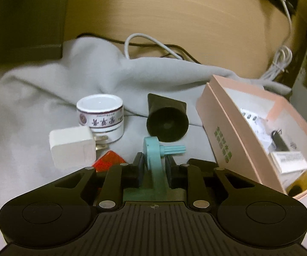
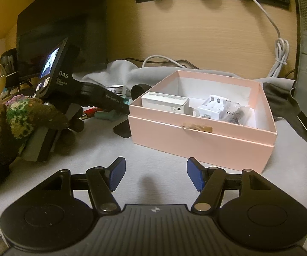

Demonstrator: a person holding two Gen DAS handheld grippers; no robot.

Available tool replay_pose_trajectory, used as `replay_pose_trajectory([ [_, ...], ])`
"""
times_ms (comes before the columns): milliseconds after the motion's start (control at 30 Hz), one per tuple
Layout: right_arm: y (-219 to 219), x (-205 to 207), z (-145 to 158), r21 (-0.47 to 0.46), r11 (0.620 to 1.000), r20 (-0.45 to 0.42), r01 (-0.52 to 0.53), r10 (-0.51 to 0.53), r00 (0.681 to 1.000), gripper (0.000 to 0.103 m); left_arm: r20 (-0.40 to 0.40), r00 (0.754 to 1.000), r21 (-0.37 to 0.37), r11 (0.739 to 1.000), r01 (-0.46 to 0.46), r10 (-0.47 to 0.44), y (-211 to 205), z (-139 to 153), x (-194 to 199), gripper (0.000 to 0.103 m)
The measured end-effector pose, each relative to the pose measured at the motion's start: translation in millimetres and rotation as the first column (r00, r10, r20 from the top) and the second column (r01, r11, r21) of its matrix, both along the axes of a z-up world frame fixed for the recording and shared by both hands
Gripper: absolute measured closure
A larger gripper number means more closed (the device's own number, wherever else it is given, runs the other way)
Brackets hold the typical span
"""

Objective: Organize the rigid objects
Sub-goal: 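Grasp the teal plastic part with the left gripper, then grasp the white charger plug with the right gripper while the left lifts the teal part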

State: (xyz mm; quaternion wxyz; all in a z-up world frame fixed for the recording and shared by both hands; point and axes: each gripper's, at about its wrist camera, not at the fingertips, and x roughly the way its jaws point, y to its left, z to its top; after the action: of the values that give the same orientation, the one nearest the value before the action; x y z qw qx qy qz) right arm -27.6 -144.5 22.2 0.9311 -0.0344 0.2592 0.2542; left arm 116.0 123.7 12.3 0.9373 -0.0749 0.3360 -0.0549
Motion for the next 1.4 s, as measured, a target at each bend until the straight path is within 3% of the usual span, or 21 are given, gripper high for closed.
replay_pose_trajectory([
  [67,0,0,0,-0.002,1.000,-0.002,0.005,-0.005,1.000,0.039,0.010,0.999,0.021,0.998,0.054,-0.054,1,-1,-4,0.079],
  [133,2,2,-1,-0.009,1.000,-0.012,0.006,-0.007,1.000,0.039,0.033,0.996,0.048,0.996,0.081,-0.083,2,-3,-13,0.087],
  [300,7,7,0,-0.040,0.999,-0.027,0.022,-0.023,0.999,0.039,0.098,0.991,-0.047,0.994,0.100,-0.095,22,6,-56,0.089],
  [433,22,7,12,-0.116,0.993,0.011,0.009,-0.008,1.000,0.039,0.195,0.980,-0.104,0.993,0.058,-0.037,57,22,-101,0.089],
  [567,50,18,47,-0.082,0.993,0.029,-0.079,0.082,0.996,0.039,0.263,0.961,-0.135,0.990,-0.051,0.085,99,33,-140,0.089],
  [700,99,49,69,-0.025,0.984,-0.029,-0.177,0.176,0.984,0.039,0.250,0.958,-0.134,0.985,-0.110,0.141,124,35,-163,0.089],
  [867,171,98,56,-0.028,0.980,-0.084,-0.196,0.193,0.978,0.034,0.255,0.951,-0.188,0.974,-0.126,0.172,138,33,-190,0.089],
  [1000,215,146,27,0.034,0.990,-0.246,-0.136,0.140,0.959,0.034,0.256,0.953,-0.210,0.972,-0.108,0.162,139,32,-200,0.089],
  [1100,236,165,11,-0.025,0.998,-0.247,-0.062,0.053,0.968,0.034,0.253,0.957,-0.217,0.972,-0.088,0.143,140,31,-204,0.089],
  [1133,239,168,9,-0.037,0.998,-0.229,-0.042,0.032,0.973,0.035,0.254,0.958,-0.220,0.972,-0.081,0.137,139,31,-207,0.089],
  [1167,240,170,8,-0.037,0.999,-0.230,-0.039,0.029,0.973,0.043,0.253,0.959,-0.221,0.973,-0.071,0.127,138,31,-207,0.089],
  [1400,213,139,23,-0.019,0.995,-0.236,-0.102,0.094,0.967,0.044,0.242,0.967,-0.233,0.972,-0.018,0.076,127,24,-203,0.089],
])
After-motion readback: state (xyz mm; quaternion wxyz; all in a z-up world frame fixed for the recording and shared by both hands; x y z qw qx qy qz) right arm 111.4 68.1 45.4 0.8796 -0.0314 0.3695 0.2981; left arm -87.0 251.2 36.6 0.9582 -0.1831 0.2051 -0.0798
